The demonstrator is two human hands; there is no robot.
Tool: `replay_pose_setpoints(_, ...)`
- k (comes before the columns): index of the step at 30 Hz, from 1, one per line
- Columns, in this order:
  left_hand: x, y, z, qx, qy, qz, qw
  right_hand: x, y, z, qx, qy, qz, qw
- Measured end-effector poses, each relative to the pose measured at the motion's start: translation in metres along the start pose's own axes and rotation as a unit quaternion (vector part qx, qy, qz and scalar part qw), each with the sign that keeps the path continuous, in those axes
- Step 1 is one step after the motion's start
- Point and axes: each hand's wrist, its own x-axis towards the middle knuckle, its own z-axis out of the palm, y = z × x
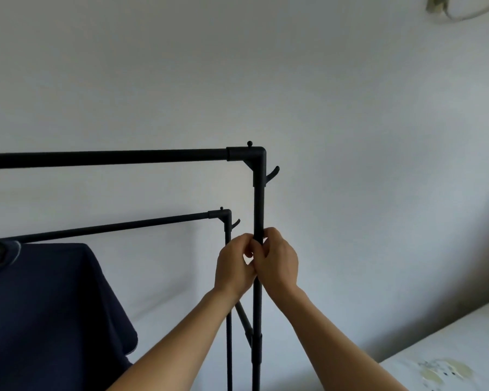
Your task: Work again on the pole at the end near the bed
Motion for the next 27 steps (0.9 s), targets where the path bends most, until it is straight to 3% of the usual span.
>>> replay_pose_setpoints(7, 0.0024, 0.0018, -0.0009, 0.039, -0.03, -0.012, 0.999, 0.0011, 0.0023, -0.0002, 0.007, -0.03, 0.01, 0.999)
replay_pose_setpoints(27, 0.0066, 0.0015, 0.0003, 0.028, -0.017, -0.059, 0.998, 0.0046, -0.0027, 0.0031, 0.027, -0.048, 0.039, 0.998)
